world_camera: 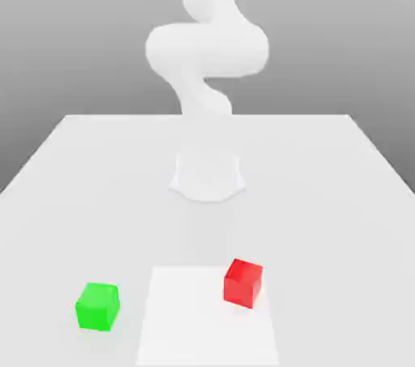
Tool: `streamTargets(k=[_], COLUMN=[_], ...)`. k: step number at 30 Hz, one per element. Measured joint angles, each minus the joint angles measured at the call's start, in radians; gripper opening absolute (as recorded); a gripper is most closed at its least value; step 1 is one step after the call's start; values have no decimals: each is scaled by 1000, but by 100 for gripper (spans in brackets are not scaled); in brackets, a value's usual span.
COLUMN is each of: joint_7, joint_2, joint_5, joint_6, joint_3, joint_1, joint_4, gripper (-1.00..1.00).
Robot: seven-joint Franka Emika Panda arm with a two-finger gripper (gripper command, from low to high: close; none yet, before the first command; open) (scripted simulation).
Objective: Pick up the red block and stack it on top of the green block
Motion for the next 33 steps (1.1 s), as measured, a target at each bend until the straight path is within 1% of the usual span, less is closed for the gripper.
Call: streamTargets(k=[4,9,14,17,20,22,26,27,30,33], joint_7=[-175,-382,-579,-689,-784,-836,-894,-901,-922,-951], joint_2=[118,264,410,494,572,621,702,717,760,805], joint_5=[42,88,122,131,120,96,-5,-13,-2,32], joint_6=[70,153,236,287,339,375,444,457,493,531], joint_3=[-77,-147,-188,-194,-193,-189,-182,-182,-180,-169], joint_1=[91,192,274,306,328,336,335,335,336,335], joint_4=[-73,-161,-248,-301,-354,-389,-455,-459,-453,-443], gripper=[0,0,0,0,0,0,0,0,0,0])
